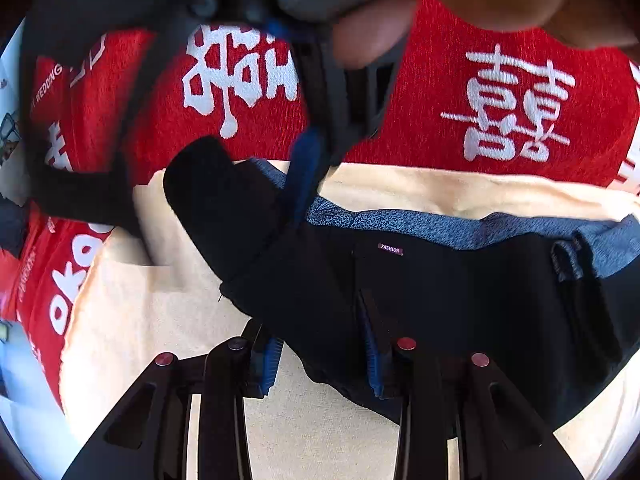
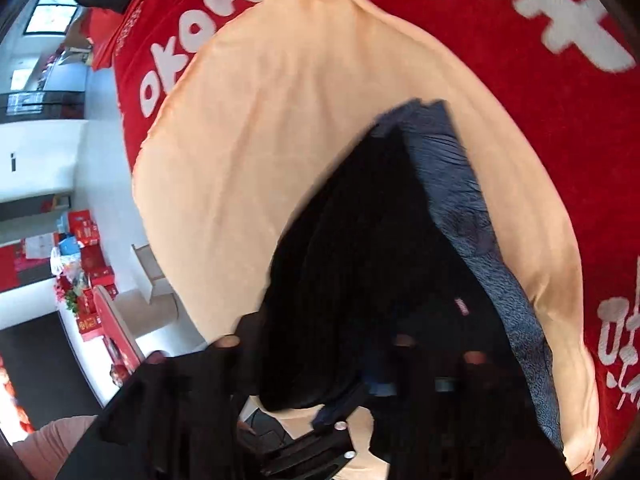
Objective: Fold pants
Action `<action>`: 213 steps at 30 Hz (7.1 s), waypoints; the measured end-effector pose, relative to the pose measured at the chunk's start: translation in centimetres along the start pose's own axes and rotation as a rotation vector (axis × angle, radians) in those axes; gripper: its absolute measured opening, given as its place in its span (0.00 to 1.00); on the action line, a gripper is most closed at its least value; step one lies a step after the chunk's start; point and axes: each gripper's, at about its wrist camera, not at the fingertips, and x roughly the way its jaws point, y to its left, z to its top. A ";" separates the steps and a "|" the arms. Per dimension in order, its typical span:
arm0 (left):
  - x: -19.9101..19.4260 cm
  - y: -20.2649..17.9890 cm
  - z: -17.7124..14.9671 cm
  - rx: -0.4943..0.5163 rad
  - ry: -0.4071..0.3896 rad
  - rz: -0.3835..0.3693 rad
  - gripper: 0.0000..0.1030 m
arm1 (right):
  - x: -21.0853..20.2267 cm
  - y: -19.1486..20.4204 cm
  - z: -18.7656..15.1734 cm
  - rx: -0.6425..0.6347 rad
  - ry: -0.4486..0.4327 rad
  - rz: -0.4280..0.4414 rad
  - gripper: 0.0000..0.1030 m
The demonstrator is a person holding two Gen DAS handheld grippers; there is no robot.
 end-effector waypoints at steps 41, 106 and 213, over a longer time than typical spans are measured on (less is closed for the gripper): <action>-9.1 -34.1 -1.8 0.593 0.076 -0.400 0.35 | -1.6 -29.1 -46.3 0.780 -0.771 0.569 0.22; -0.5 -13.9 3.0 0.004 0.407 -0.271 0.86 | -4.6 -24.8 -45.7 0.848 -0.525 -0.126 0.78; -10.6 -10.3 -5.2 0.112 0.419 -0.337 0.79 | -1.1 -11.5 -51.0 0.943 -0.557 0.050 0.57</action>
